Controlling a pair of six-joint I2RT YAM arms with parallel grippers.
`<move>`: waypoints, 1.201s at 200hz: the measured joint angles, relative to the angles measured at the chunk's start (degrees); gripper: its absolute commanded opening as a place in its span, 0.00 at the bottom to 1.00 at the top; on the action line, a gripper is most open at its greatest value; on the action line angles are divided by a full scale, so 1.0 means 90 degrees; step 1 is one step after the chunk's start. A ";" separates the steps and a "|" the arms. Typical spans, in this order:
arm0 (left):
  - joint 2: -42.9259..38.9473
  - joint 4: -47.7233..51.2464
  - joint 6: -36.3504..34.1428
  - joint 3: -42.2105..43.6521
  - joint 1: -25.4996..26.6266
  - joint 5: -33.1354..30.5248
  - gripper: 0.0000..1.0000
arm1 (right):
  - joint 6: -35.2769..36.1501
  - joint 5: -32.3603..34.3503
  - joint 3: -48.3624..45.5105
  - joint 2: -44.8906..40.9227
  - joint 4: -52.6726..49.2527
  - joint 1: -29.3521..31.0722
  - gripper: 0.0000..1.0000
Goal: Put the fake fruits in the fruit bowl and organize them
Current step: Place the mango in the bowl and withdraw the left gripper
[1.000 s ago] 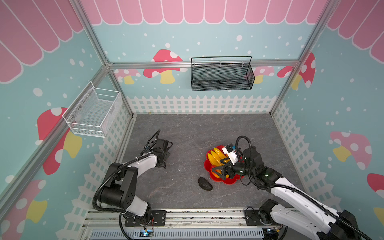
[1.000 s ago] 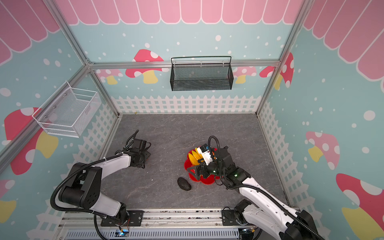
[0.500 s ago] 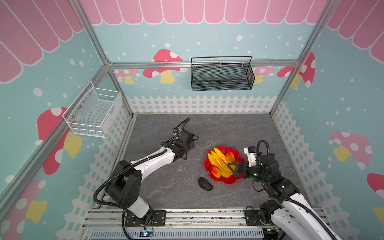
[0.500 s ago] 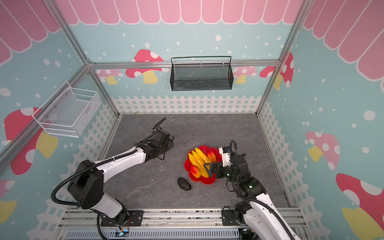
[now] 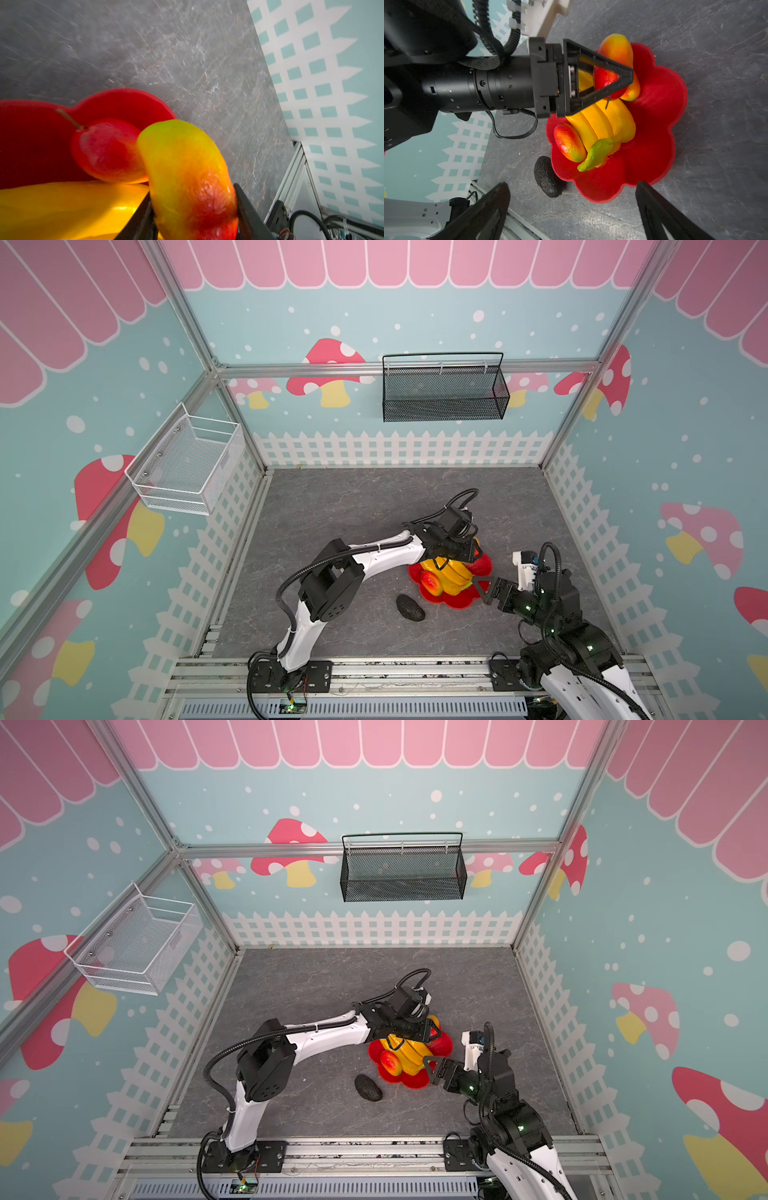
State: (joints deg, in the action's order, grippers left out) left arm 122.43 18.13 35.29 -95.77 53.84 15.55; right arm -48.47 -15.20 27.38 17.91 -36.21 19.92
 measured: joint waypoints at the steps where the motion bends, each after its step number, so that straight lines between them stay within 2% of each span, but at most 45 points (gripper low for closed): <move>1: 0.0005 0.0010 -0.0002 -0.0005 0.0002 0.0005 0.43 | -0.0002 0.0007 0.0000 -0.0005 -0.0010 0.0000 0.98; 85: 0.0364 0.0697 -0.0401 -0.0364 0.0182 0.0049 0.53 | -0.0027 0.0080 0.0000 -0.0131 -0.0221 0.0000 0.98; 112: 0.0520 0.0821 -0.0471 -0.0495 0.0185 -0.0039 0.59 | -0.0024 0.0092 0.0000 -0.0131 -0.0219 0.0000 0.98; 117: 0.0546 0.0838 -0.0476 -0.0537 0.0185 -0.0041 0.64 | -0.0022 0.0092 0.0000 -0.0131 -0.0219 0.0000 0.98; 127: 0.0578 0.0848 -0.0486 -0.0605 0.0185 -0.0051 0.66 | -0.0019 0.0095 0.0000 -0.0131 -0.0216 0.0000 0.98; 192: 0.0546 0.0882 -0.0525 -0.0741 0.0189 -0.0209 0.68 | 0.0131 0.0097 0.0027 0.0085 -0.0136 0.0000 0.98; 216: 0.0053 0.0908 -0.0520 -0.0301 0.0160 -0.0610 0.68 | 0.0559 0.0051 0.0192 0.0556 -0.0056 0.0000 0.98; 240: -0.1321 0.0833 -0.0413 0.0971 -0.0024 -0.1207 0.70 | 0.1103 -0.0119 0.0413 0.1039 0.0124 0.0000 0.99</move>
State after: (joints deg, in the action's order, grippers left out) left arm 110.54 25.63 31.57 -87.02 53.63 4.69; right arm -38.54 -16.27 31.09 27.27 -35.09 19.92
